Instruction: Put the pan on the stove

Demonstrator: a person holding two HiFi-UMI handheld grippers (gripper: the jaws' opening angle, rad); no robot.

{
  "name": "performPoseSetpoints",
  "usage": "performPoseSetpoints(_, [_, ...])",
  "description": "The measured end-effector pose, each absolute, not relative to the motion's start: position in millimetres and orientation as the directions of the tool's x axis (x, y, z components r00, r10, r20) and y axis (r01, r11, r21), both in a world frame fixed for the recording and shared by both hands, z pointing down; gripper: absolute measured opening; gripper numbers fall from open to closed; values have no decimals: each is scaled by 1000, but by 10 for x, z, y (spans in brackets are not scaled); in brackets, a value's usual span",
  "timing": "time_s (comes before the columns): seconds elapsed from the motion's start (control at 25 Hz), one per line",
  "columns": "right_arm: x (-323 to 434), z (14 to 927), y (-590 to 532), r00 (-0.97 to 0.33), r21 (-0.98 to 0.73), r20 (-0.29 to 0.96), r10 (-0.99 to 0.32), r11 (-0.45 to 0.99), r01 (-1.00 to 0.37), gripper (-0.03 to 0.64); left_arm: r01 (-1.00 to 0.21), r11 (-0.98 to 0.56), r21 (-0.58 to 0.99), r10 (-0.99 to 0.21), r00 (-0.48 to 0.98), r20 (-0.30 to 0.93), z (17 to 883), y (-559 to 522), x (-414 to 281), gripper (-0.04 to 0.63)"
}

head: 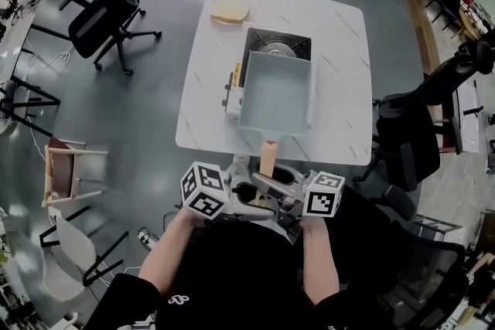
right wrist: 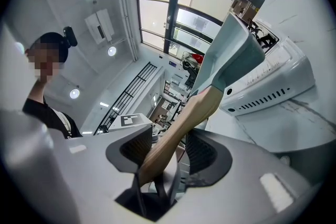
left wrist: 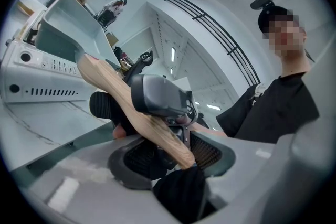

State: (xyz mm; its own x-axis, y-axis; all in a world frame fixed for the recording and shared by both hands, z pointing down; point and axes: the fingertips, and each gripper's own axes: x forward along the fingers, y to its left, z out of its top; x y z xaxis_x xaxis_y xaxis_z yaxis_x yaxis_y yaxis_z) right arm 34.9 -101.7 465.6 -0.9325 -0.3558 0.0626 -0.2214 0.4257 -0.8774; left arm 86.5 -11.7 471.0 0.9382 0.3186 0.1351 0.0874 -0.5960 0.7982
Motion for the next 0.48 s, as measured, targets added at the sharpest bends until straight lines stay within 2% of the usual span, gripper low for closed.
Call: performPoseSetpoints(0.48, [348, 4726, -1361, -931, -887, 65, -358, 407, -218, 204, 81, -583, 808, 318, 938, 136, 4765, -462, 858, 219])
